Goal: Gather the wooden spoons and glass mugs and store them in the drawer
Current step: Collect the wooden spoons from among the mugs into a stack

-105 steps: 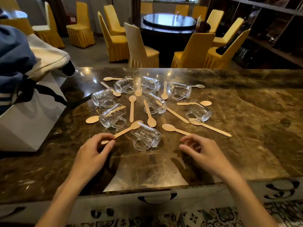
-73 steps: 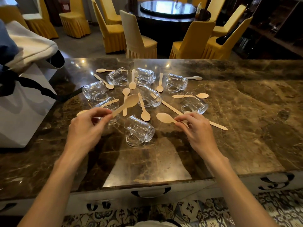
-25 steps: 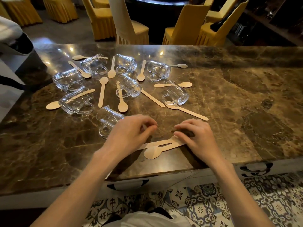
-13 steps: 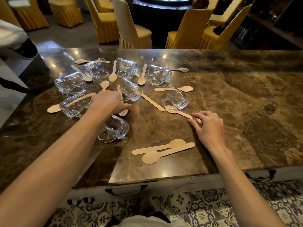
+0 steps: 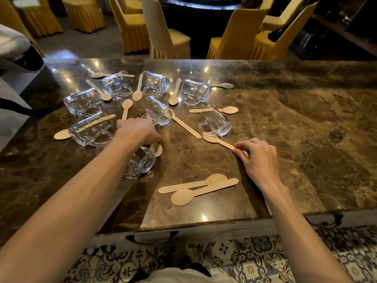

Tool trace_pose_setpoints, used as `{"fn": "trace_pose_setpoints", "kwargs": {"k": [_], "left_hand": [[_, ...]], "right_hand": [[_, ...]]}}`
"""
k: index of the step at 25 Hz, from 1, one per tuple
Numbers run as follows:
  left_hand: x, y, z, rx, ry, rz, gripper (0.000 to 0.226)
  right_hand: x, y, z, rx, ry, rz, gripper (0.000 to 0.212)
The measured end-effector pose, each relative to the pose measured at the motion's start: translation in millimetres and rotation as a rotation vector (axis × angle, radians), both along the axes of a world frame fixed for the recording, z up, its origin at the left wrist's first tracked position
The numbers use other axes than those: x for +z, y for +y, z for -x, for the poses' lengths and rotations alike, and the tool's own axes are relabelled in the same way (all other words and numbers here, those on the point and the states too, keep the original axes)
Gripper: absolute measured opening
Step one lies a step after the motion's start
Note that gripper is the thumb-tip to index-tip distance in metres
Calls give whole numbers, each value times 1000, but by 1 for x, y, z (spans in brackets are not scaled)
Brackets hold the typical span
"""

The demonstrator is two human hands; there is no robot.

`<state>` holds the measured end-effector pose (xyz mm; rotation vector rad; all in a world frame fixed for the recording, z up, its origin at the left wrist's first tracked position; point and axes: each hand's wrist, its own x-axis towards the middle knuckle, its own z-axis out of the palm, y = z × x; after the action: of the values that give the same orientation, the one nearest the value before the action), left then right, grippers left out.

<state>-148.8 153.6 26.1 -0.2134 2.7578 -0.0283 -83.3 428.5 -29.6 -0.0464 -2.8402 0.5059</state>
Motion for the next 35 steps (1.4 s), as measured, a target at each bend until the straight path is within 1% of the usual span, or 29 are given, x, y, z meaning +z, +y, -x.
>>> {"fn": "trace_pose_setpoints", "kwargs": {"k": [4, 8, 10, 14, 18, 20, 23, 25, 27, 29, 32, 35], "left_hand": [[1, 12, -10, -79, 12, 13, 37], [2, 22, -21, -148, 35, 79, 48], [3, 23, -26, -173, 51, 97, 48], [8, 23, -35, -186, 73, 87, 36], [17, 22, -42, -194, 125, 19, 29], [19, 19, -46, -245, 131, 59, 23], [24, 15, -52, -289, 115, 109, 25], [25, 14, -57, -330, 90, 48, 22], [24, 13, -61, -423, 42, -92, 14], [22, 13, -66, -533, -40, -196, 13], [14, 15, -70, -639, -78, -254, 13], [4, 16, -70, -690, -78, -273, 14]], "right_hand": [[3, 2, -4, 20, -23, -7, 17], [6, 4, -15, 63, -47, -3, 16], [8, 6, -21, 90, -65, 3, 16], [13, 8, -34, 152, -58, 43, 15], [21, -1, -47, 327, -27, 60, 16], [23, -9, -51, 413, -19, 52, 16], [20, -23, -57, 490, -20, 33, 17], [18, -29, -59, 522, -20, 30, 17], [17, -32, -61, 544, -10, 21, 17], [17, -35, -64, 557, -5, 11, 18], [16, -37, -70, 558, -5, -13, 20], [13, -37, -76, 538, 5, -22, 18]]}}
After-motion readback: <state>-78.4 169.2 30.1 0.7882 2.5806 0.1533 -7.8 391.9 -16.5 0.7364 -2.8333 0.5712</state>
